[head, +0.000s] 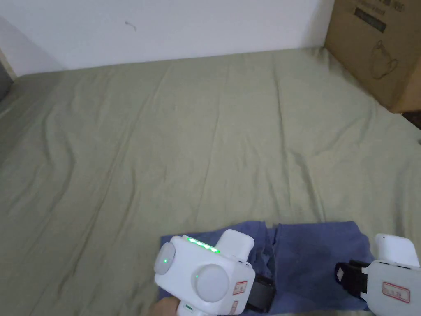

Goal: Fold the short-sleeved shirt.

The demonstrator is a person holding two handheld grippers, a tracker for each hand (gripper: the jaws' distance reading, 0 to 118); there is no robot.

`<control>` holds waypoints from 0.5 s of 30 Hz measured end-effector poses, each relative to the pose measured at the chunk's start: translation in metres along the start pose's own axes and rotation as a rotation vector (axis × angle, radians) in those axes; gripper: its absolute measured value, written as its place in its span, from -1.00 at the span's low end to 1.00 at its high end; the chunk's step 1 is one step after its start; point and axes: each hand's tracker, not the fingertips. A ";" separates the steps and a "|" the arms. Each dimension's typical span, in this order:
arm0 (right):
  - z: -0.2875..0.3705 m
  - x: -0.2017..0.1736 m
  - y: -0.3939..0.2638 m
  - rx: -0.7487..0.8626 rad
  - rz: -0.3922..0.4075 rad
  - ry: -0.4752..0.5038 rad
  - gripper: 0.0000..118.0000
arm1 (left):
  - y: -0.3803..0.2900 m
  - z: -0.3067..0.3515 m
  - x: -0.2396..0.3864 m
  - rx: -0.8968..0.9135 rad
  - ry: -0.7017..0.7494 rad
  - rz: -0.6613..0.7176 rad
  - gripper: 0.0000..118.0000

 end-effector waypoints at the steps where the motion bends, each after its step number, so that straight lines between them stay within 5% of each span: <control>1: 0.000 0.002 -0.001 0.001 -0.009 -0.001 -1.00 | -0.001 0.010 -0.008 0.030 -0.016 0.035 0.50; 6: -0.001 -0.002 -0.002 0.006 -0.025 0.013 -1.00 | -0.009 0.068 -0.053 0.194 -0.053 0.250 0.44; 10: -0.003 -0.019 -0.003 0.000 0.007 0.044 -1.00 | -0.015 0.079 -0.080 0.212 0.109 0.300 -0.93; 15: -0.007 -0.025 -0.001 -0.006 0.040 0.061 -1.00 | -0.020 0.061 -0.087 0.186 0.048 0.381 -1.00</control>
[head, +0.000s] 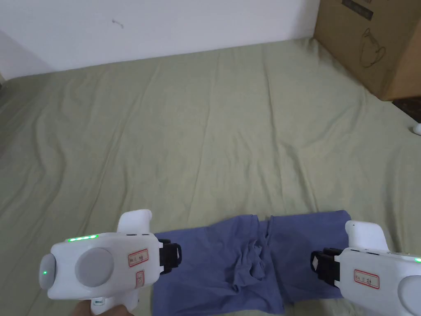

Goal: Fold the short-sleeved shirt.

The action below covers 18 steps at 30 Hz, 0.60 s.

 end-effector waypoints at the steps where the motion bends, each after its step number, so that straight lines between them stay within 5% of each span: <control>1: -0.001 -0.001 0.000 -0.001 0.001 0.001 -1.00 | -0.002 -0.006 0.006 -0.009 -0.004 -0.005 -1.00; 12: -0.002 0.008 -0.002 -0.011 -0.018 -0.004 -1.00 | -0.034 -0.082 0.084 -0.172 -0.152 -0.126 -1.00; 18: -0.005 0.011 -0.003 -0.023 -0.021 -0.013 -1.00 | -0.039 -0.090 0.093 -0.223 -0.283 -0.038 -1.00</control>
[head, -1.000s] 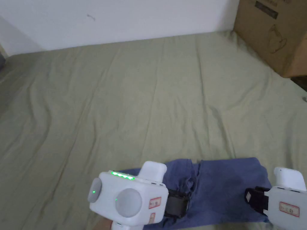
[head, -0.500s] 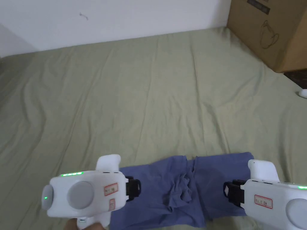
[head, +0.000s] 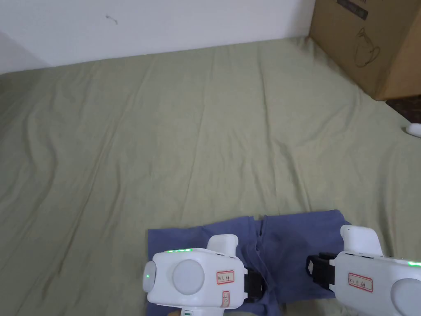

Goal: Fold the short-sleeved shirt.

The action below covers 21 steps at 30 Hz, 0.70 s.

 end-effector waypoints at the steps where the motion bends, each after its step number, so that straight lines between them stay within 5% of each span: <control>1: 0.000 0.000 0.000 0.000 -0.003 0.002 -1.00 | -0.002 -0.002 0.003 0.002 0.052 -0.025 -1.00; 11: 0.002 -0.009 0.000 -0.006 0.005 0.010 -1.00 | -0.002 0.029 -0.011 0.042 -0.052 0.012 -1.00; 21: -0.006 -0.043 0.004 -0.024 0.082 0.028 -1.00 | -0.015 0.144 -0.137 0.306 0.009 0.327 -1.00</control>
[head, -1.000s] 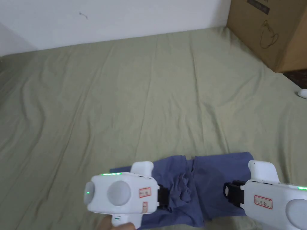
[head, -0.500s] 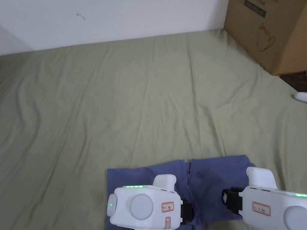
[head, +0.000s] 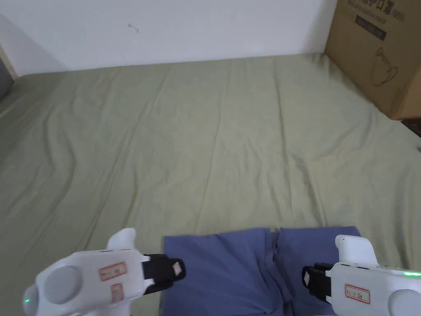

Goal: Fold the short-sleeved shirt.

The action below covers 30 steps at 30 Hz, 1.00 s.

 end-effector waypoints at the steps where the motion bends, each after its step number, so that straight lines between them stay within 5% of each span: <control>1: -0.002 -0.003 0.000 -0.004 0.010 0.002 -1.00 | 0.001 0.007 -0.011 0.007 0.000 0.018 -0.99; 3: -0.006 -0.011 0.001 -0.017 0.031 0.007 -1.00 | 0.000 0.015 -0.025 0.018 0.009 0.031 -0.93; 7: -0.012 -0.025 0.003 -0.032 0.055 0.012 -1.00 | -0.003 0.008 -0.047 0.029 -0.060 0.144 0.57; 11: -0.011 -0.033 0.005 -0.040 0.078 0.020 -1.00 | -0.007 -0.018 -0.058 -0.040 -0.179 0.245 0.89; 18: -0.011 -0.033 0.005 -0.053 0.090 0.000 -1.00 | 0.003 -0.051 -0.057 -0.089 -0.261 0.241 0.85; 19: -0.011 -0.033 0.005 -0.057 0.090 0.001 -1.00 | 0.003 -0.051 -0.054 -0.096 -0.258 0.236 0.61; 20: -0.012 -0.034 0.005 -0.060 0.092 -0.001 -1.00 | 0.004 -0.051 -0.053 -0.096 -0.248 0.236 0.02; 21: -0.012 -0.034 0.004 -0.064 0.096 -0.004 -1.00 | 0.005 -0.053 -0.054 -0.113 -0.177 0.221 -0.84; 23: -0.013 -0.036 0.004 -0.071 0.102 -0.004 -1.00 | 0.002 -0.062 -0.052 -0.146 -0.076 0.161 -0.85; 30: -0.012 -0.046 0.009 -0.070 0.126 0.002 -1.00 | 0.020 -0.029 -0.055 -0.148 -0.162 0.127 -0.85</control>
